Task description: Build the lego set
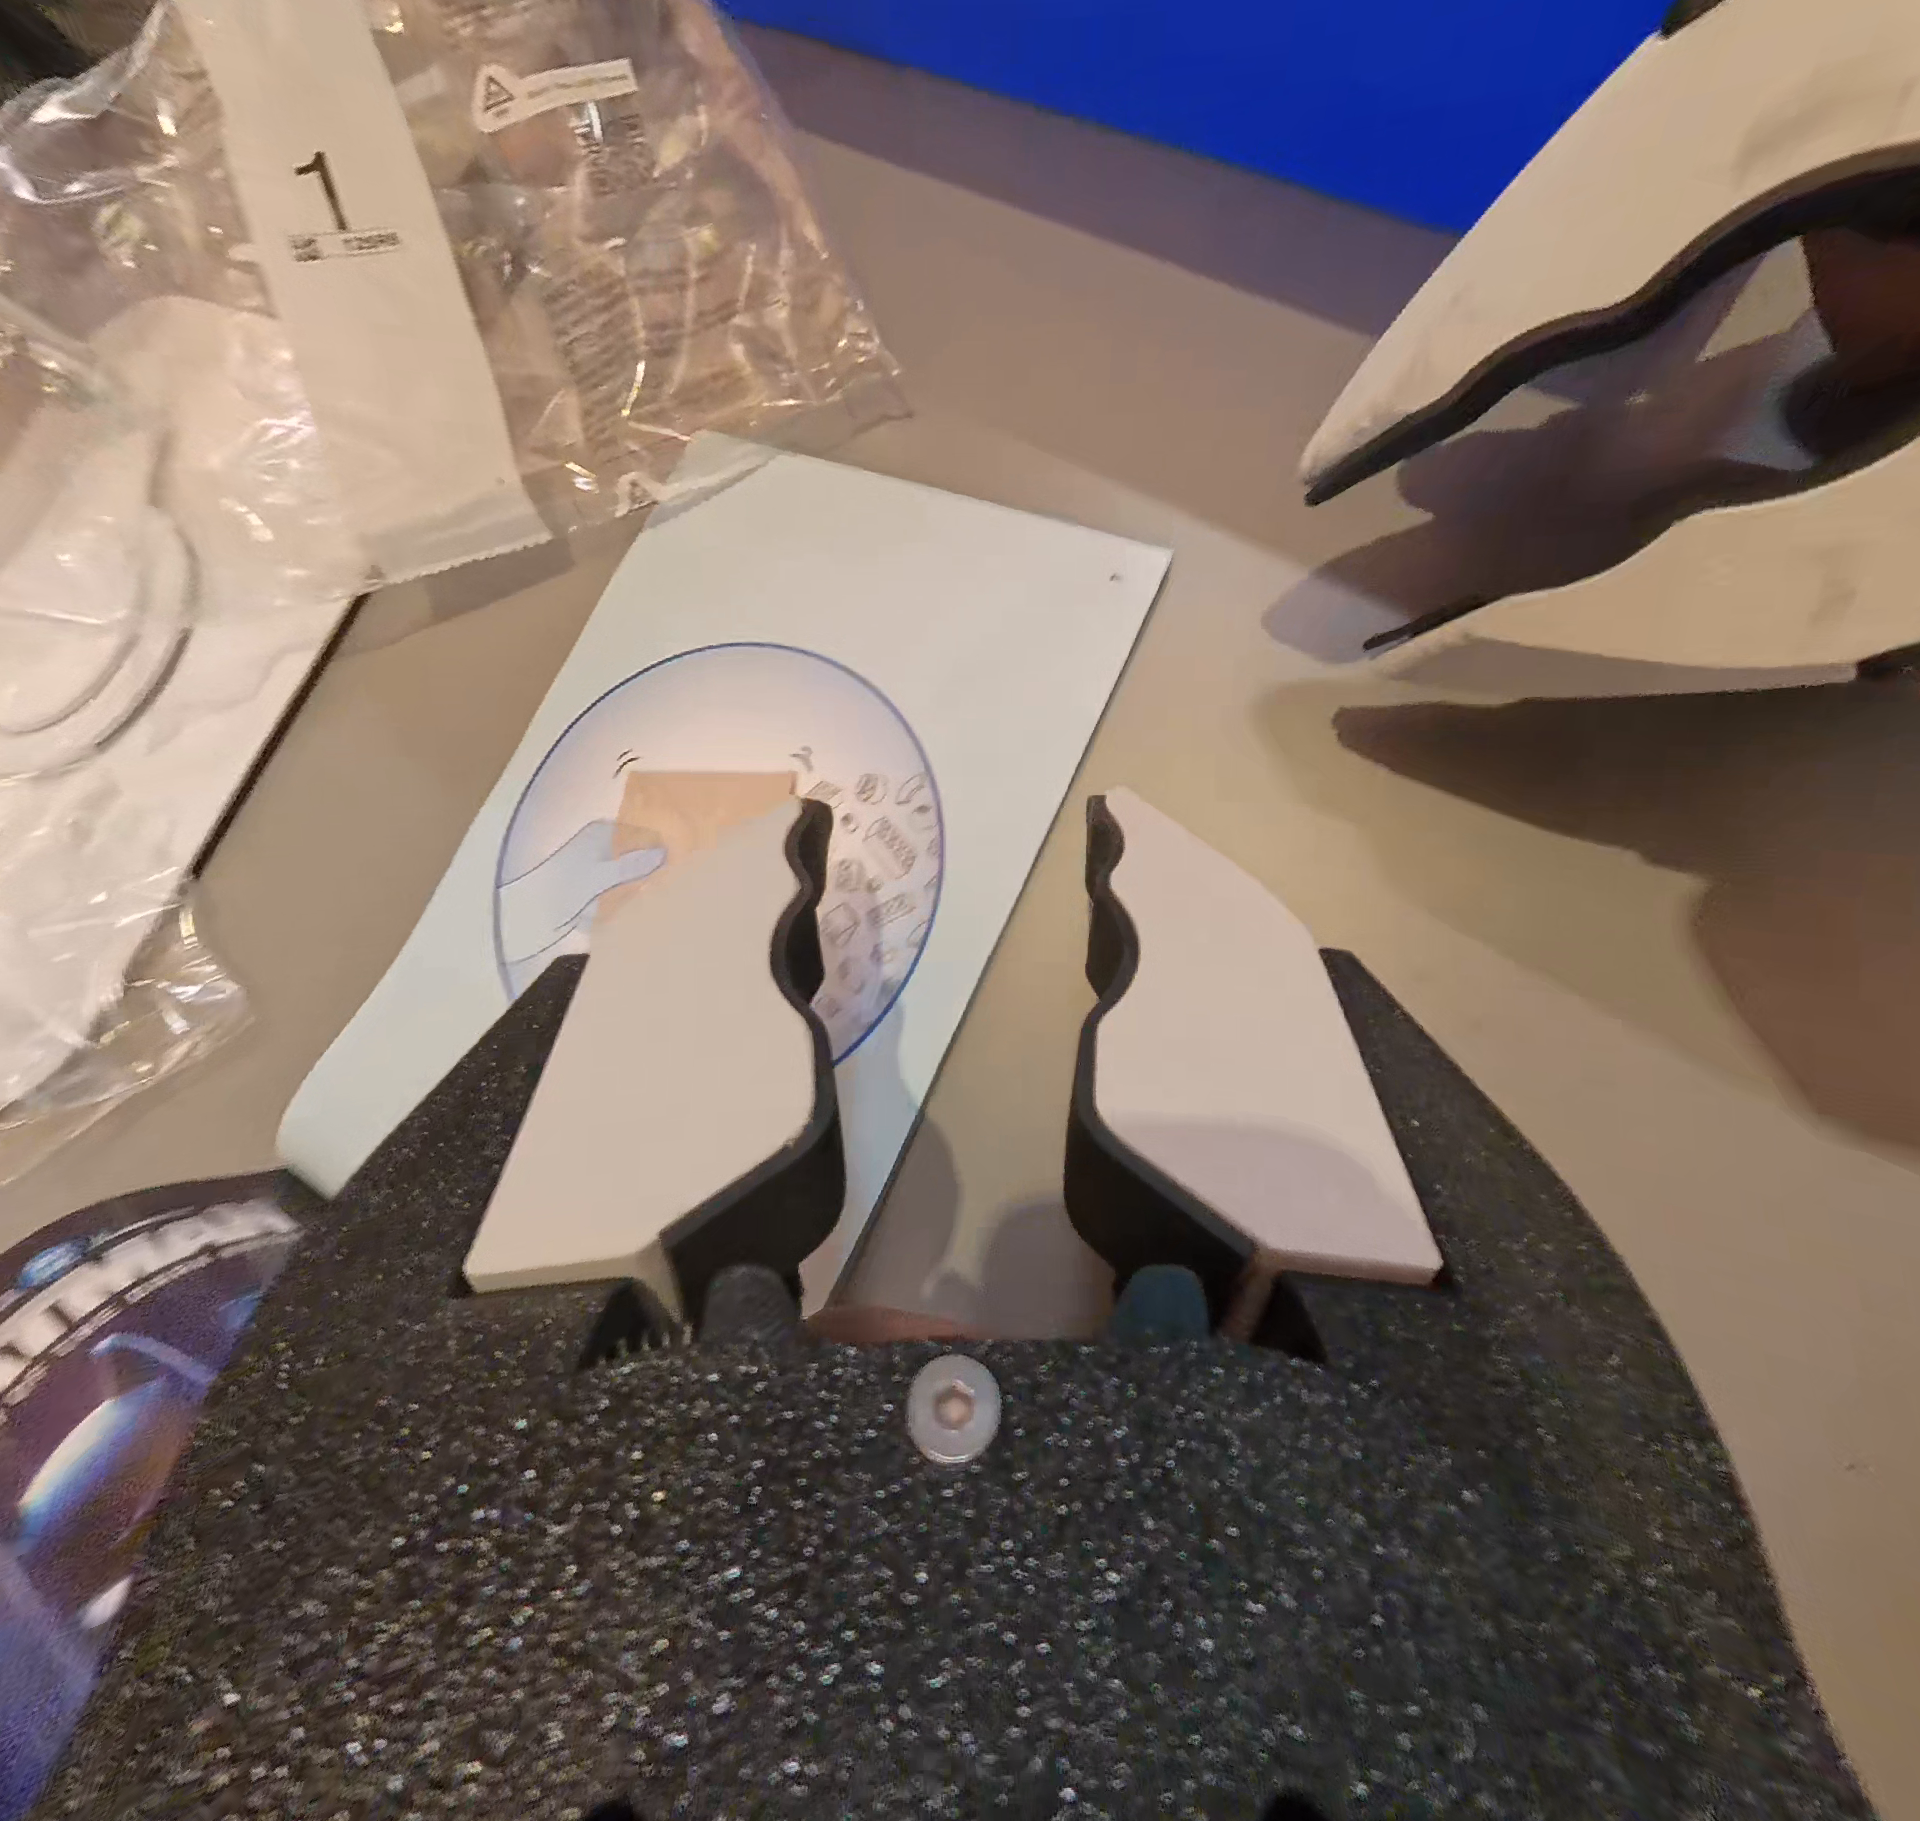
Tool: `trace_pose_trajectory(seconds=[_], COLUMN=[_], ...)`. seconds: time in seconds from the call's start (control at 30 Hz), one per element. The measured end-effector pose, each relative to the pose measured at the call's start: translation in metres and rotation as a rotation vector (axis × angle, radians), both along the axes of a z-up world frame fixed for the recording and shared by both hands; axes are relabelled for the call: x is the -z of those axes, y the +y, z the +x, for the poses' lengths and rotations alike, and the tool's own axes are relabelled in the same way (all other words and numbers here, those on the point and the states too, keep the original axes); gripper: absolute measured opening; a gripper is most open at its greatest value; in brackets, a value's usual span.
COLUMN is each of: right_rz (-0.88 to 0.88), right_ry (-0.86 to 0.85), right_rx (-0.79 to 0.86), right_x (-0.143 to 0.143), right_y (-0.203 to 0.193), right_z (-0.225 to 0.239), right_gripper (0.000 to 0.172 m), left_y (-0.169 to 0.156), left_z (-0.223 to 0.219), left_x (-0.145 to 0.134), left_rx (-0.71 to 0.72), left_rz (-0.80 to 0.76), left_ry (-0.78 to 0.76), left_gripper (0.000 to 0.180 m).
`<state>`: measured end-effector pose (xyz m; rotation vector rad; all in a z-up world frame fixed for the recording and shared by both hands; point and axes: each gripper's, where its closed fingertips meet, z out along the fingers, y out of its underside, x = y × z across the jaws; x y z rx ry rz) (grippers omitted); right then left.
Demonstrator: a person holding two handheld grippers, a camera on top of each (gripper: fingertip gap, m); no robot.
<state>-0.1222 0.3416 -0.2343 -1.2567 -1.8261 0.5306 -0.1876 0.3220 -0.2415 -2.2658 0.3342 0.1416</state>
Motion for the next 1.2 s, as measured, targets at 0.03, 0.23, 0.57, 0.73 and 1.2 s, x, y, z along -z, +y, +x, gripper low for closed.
trace_pose_trajectory(seconds=[0.03, 0.23, 0.57, 0.73, 1.2], right_rz=[-0.017, -0.121, 0.164, 0.133, 0.154], right_ry=[0.001, 0.012, -0.013, -0.022, -0.013], right_rx=[-0.004, -0.003, -0.121, -0.149, -0.177], right_x=[0.0, -0.004, 0.006, 0.008, 0.008], right_y=[0.0, 0.003, -0.019, -0.021, -0.025], right_z=[0.0, 0.001, 0.004, 0.006, 0.007], right_gripper=[0.026, 0.027, 0.025, 0.024, 0.019], left_y=[0.003, 0.006, 0.016, 0.021, 0.012], left_z=[0.003, 0.002, 0.01, 0.012, 0.028], left_x=[0.002, 0.007, 0.014, 0.015, 0.017], left_rx=[0.001, -0.013, 0.09, 0.138, 0.203], left_rz=[0.002, 0.002, -0.099, -0.129, -0.186], left_ry=[-0.014, 0.024, 0.024, 0.046, -0.02], left_gripper=[0.048, 0.048, 0.041, 0.038, 0.027])
